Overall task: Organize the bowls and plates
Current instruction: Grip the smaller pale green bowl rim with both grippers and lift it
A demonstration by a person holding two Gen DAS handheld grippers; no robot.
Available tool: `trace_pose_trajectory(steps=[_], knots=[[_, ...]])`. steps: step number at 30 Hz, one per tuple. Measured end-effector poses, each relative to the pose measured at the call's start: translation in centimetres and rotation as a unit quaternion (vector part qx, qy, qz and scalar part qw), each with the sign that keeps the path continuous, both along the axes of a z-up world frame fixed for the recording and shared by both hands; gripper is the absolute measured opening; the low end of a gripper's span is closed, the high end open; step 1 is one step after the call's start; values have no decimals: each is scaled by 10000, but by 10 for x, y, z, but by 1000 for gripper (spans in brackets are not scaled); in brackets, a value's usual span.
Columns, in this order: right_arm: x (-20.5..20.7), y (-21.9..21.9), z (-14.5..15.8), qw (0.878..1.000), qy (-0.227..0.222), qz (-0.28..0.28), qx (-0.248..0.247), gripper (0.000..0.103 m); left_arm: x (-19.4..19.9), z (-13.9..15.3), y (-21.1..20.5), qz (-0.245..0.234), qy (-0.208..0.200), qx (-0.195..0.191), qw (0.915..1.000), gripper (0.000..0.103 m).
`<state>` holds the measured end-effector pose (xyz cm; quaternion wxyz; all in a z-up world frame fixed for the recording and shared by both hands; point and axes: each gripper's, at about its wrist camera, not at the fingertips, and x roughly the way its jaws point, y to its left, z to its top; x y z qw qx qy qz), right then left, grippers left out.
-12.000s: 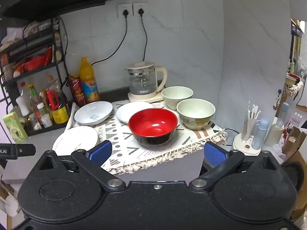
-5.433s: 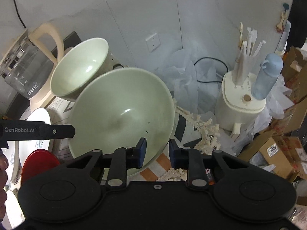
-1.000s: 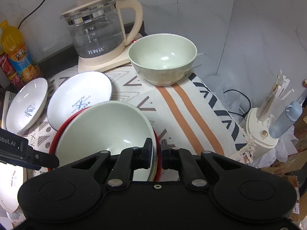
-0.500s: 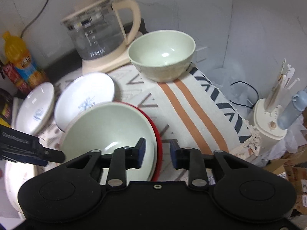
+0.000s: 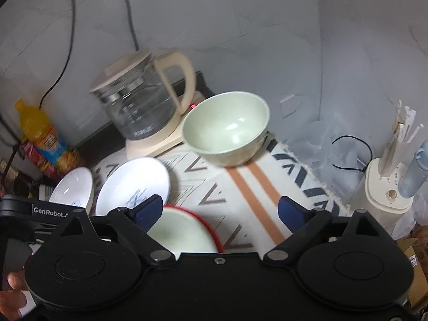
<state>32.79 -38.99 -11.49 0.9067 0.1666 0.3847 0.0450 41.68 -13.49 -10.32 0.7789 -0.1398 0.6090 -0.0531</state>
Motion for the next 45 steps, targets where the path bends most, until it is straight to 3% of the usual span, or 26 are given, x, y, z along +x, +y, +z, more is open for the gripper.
trace_pose_trajectory(steps=[3, 15, 21, 24, 27, 30, 32, 41, 42, 44, 45], knots=[[8, -13, 1, 9995, 33, -55, 324, 94, 10, -1, -8, 38, -2, 18, 10000, 72], [55, -45, -8, 9997, 16, -77, 251, 96, 55, -7, -45, -5, -363, -150, 9992, 72], [86, -58, -23, 9991, 192, -13, 371, 81, 77, -15, -58, 226, -604, -238, 9976, 71], [100, -63, -32, 9981, 316, 22, 532, 69, 86, -18, -65, 329, -819, -146, 9960, 70], [114, -66, -41, 9972, 402, -14, 637, 61, 96, -28, -68, 553, -758, -330, 9950, 67], [127, -63, -51, 9968, 516, 42, 605, 52, 103, -33, -75, 606, -806, -317, 9944, 62], [135, -62, -56, 9964, 590, 67, 610, 45, 109, -38, -79, 631, -771, -324, 9945, 54], [161, -59, -75, 9942, 865, -31, 639, 36, 128, -60, -95, 644, -495, -408, 9959, 19], [163, -59, -77, 9936, 908, -50, 665, 35, 128, -62, -97, 618, -485, -322, 9964, 18], [168, -57, -81, 9935, 941, -10, 639, 21, 127, -62, -101, 533, -534, -192, 9970, 16], [169, -55, -83, 9936, 928, 35, 646, 21, 127, -62, -102, 492, -548, -151, 9972, 15]])
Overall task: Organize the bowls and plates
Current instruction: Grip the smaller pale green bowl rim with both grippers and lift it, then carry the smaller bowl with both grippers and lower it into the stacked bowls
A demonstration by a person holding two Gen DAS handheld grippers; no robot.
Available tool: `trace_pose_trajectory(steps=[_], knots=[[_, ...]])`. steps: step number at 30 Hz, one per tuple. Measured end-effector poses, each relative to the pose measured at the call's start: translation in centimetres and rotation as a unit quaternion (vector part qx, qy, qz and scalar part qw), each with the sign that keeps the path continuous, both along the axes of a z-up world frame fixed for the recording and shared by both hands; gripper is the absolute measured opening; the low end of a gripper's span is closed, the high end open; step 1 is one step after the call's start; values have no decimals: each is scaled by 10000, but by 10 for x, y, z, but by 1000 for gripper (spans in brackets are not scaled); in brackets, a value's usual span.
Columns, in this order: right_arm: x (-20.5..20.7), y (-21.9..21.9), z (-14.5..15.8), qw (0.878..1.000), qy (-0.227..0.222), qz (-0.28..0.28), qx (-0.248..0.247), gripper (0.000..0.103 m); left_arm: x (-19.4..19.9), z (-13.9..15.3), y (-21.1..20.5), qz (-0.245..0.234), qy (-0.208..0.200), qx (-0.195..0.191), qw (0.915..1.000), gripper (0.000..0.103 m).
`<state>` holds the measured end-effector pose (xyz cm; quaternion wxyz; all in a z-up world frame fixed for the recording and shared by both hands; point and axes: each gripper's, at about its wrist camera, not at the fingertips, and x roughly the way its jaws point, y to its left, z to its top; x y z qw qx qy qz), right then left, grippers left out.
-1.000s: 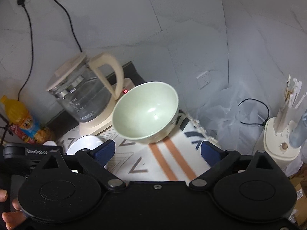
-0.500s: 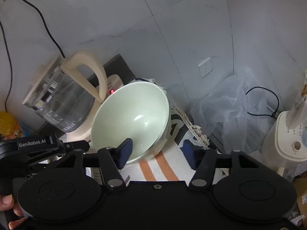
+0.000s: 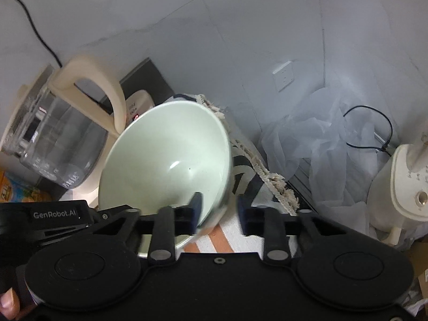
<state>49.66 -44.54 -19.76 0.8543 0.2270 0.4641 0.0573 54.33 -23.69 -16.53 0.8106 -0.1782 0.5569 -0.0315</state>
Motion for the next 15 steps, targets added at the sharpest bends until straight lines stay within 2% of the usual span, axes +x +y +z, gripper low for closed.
trace_pose_trajectory(steps=[6, 11, 15], knots=[[-10, 2, 12, 9996, -119, -83, -243, 19, -8, 7, -3, -61, -70, -13, 10000, 14], [-30, -1, 39, 9989, -338, -297, -141, 19, -26, 28, 4, -3, -241, -146, 9996, 14], [-46, 10, 62, 9976, -588, -278, -240, 20, -43, 49, 16, -5, -425, -213, 9989, 14]])
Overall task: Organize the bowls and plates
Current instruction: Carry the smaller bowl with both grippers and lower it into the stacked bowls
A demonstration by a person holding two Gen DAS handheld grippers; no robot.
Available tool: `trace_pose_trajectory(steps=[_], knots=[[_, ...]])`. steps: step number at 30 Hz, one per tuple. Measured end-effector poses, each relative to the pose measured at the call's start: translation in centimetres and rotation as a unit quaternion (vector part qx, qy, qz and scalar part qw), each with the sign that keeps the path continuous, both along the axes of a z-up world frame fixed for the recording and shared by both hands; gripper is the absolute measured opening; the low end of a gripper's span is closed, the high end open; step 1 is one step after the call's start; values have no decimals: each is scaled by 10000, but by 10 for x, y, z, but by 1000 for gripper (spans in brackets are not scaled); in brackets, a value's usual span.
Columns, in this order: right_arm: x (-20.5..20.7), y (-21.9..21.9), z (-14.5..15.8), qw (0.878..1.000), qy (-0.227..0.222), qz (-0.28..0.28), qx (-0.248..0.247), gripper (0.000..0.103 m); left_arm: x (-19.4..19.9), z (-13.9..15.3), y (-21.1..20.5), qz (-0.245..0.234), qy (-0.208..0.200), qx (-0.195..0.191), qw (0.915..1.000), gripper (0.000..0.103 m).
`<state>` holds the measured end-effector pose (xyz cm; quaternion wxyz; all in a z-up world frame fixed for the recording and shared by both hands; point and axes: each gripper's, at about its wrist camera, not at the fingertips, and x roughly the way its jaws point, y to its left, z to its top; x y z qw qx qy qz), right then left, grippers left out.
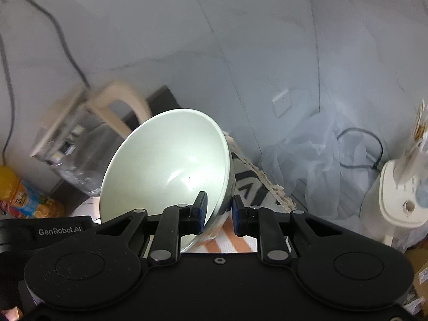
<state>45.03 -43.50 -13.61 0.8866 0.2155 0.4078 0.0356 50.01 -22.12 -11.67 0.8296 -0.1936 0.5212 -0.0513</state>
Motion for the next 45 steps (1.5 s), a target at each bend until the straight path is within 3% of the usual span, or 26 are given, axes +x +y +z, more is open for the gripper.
trace_pose_trajectory(steps=[4, 17, 31, 45], knots=[[-16, 8, 17, 9997, -131, 63, 209, 20, -19, 19, 16, 16, -108, -99, 9999, 14], [-70, 32, 57, 9990, -446, 43, 49, 20, -71, 55, 43, -96, -260, -159, 9995, 15], [-114, 62, 57, 9984, -349, 370, -241, 20, -133, 50, 63, 11, 86, -74, 9999, 15], [-150, 76, 39, 9974, -46, 560, -448, 20, -167, 30, 73, 167, 639, -290, 9974, 16]])
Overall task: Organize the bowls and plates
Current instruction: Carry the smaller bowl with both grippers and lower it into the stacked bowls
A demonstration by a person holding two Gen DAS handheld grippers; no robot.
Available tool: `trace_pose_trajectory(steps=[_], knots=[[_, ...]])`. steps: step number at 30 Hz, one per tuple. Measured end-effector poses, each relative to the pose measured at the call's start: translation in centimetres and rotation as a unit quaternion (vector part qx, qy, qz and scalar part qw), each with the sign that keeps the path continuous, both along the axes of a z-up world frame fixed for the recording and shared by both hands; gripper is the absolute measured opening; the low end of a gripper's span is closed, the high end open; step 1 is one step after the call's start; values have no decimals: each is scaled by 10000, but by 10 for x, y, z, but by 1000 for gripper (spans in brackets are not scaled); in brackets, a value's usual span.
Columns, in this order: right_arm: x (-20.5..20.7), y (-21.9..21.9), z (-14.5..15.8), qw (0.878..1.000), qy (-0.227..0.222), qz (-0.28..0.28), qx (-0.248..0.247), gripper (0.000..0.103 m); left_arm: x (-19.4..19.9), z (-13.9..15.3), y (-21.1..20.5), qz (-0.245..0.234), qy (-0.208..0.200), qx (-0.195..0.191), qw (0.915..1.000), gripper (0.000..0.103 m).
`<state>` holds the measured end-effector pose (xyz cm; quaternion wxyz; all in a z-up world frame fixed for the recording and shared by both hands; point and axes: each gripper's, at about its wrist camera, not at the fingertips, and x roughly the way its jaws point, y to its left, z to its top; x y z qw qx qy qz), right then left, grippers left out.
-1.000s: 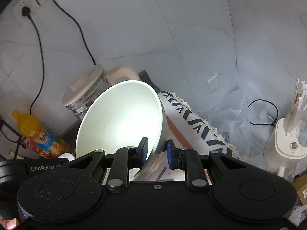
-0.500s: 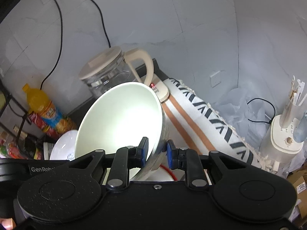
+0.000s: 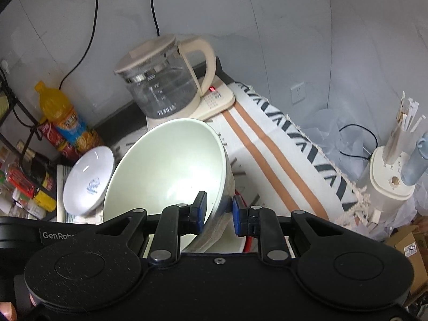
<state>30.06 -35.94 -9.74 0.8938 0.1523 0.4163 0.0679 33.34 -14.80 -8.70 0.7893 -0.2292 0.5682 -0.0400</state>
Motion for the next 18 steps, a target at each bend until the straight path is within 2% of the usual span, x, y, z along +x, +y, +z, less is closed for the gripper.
trace_pose_trajectory(steps=[5, 15, 18], knots=[[-1, 1, -9, 9998, 154, -22, -93, 19, -1, -13, 2, 108, 192, -165, 9996, 16], [5, 5, -21, 9992, 166, -24, -367, 14, -5, -36, 0, 222, 612, -392, 9971, 18], [8, 7, -24, 9992, 152, -22, -372, 13, -5, -36, 0, 226, 608, -416, 9970, 19]])
